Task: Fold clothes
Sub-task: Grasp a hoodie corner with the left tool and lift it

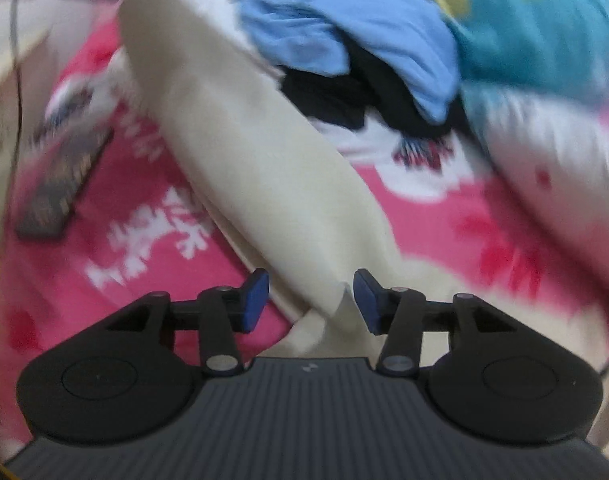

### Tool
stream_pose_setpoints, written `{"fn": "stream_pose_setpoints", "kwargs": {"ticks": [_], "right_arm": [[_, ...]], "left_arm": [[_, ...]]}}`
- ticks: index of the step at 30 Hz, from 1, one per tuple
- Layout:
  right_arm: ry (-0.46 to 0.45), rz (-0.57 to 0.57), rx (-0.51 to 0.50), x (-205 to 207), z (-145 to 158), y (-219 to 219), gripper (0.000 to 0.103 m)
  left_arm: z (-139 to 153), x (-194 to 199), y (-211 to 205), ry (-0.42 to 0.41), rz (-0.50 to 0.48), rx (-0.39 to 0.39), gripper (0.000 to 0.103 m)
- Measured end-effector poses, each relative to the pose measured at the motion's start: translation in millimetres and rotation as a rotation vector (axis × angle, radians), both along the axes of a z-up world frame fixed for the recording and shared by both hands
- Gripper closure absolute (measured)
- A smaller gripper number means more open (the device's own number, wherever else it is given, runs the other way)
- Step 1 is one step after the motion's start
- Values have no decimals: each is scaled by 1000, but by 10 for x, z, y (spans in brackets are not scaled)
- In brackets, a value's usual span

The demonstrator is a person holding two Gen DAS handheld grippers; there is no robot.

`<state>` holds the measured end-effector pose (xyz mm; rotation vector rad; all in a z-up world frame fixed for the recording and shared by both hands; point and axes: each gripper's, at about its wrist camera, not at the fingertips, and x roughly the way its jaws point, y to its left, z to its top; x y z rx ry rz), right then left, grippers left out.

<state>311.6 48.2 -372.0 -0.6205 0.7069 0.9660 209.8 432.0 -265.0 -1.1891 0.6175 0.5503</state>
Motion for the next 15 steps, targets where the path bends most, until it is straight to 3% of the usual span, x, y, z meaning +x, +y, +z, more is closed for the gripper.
{"fn": "stream_pose_setpoints", "kwargs": {"ticks": [2,3,4,10,15], "right_arm": [[-47,43,-40,38,-67,73,72],[-42,32,-35,107,-48,72,96],[-15,6,-13,196,-15,49,96],[380,-318,334,810,186,-465,98],[547,-478,518,861,160,-822,99]], "left_arm": [[22,-18,-10,4,0,7,93],[29,-30,-19,9,-1,10,93],[35,-38,-22,14,-3,15,93],[6,-7,-47,-2,-28,23,93],[154,210,-122,-106,-83,49,93]]}}
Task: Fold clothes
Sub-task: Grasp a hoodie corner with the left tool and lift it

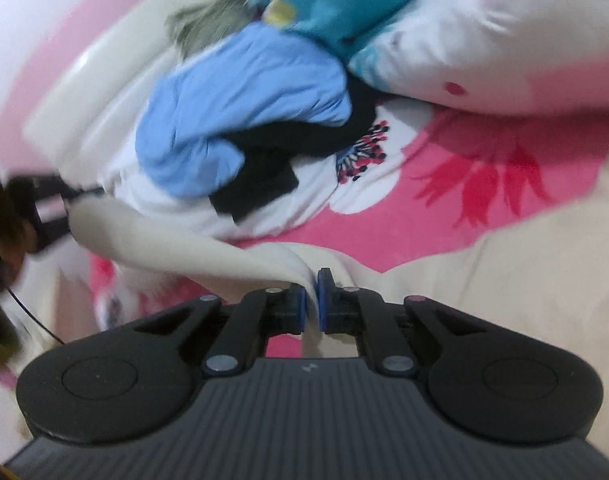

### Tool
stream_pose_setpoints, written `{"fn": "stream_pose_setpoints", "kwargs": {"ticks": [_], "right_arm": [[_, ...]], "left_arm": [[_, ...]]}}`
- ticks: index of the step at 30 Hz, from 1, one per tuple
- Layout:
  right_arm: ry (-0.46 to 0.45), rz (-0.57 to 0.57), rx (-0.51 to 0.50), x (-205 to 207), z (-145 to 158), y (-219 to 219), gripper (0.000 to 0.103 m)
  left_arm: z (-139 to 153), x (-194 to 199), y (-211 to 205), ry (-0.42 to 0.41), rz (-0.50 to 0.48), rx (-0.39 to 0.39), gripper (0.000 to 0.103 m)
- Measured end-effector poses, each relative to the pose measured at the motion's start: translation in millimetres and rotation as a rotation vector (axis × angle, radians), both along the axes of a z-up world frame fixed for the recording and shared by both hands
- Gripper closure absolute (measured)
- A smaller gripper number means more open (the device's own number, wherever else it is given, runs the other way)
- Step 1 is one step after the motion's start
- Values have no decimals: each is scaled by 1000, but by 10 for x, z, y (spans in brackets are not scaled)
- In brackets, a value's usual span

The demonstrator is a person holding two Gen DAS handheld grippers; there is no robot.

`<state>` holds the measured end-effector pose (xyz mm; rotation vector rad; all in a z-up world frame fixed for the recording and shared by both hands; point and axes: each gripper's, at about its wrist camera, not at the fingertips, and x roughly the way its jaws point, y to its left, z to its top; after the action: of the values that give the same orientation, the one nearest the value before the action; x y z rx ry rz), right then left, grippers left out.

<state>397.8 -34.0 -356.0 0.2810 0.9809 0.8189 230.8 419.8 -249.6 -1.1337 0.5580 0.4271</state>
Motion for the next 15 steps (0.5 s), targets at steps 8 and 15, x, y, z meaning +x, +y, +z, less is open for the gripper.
{"fn": "stream_pose_setpoints", "kwargs": {"ticks": [8,15], "right_arm": [[-280,201,-124,-541,248,264,99],[-247,520,-358,-802,-539,840,90]], "left_arm": [[360,-51,37,-158,-74,152,93],[-445,-487,168,205,-85,168,93]]}}
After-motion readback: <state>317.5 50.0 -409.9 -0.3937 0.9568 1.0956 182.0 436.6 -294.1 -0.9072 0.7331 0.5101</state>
